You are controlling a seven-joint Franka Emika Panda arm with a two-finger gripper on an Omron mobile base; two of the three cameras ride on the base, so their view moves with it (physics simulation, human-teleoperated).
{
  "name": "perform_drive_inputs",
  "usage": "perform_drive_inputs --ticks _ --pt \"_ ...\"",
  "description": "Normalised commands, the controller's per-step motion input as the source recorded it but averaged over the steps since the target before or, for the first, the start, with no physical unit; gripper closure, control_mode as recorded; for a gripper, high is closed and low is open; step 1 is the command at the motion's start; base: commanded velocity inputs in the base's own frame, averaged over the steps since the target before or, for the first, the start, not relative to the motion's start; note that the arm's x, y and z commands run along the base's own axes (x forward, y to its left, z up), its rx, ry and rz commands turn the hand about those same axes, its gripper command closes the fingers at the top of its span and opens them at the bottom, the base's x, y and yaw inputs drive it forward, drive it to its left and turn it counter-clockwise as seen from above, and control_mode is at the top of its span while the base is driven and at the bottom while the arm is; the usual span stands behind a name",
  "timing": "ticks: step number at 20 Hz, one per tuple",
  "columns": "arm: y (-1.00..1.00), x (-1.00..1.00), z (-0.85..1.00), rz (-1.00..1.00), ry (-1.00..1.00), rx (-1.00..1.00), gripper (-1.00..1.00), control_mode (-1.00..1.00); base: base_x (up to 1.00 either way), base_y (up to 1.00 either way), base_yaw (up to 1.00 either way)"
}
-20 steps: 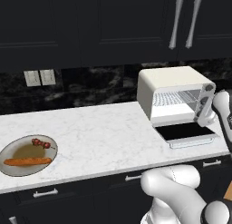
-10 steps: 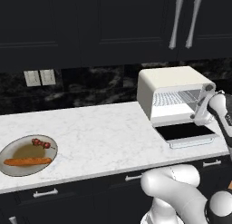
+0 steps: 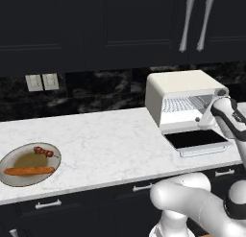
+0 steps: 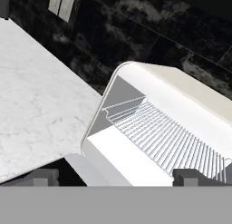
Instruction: Pick up the kebab skewer and baguette bread, and place them inside the toaster oven. Close the toaster oven door and start by setting the timer.
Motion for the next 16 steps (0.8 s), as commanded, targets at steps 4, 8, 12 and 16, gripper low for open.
perform_drive_inputs --ticks 4,8,12,16 --pt "-0.09 0.4 -0.19 0.01 -0.18 0.0 -1.0 -1.0 0.0 0.0 0.0" --pt "-0.08 0.41 -0.1 0.0 -0.11 0.0 -1.0 -1.0 0.0 0.0 0.0" --pt "-0.01 0.41 -0.16 0.0 -0.04 0.0 -1.0 -1.0 0.0 0.0 0.0" --pt "-0.1 0.43 -0.19 0.0 -0.01 0.0 -1.0 -1.0 0.0 0.0 0.0"
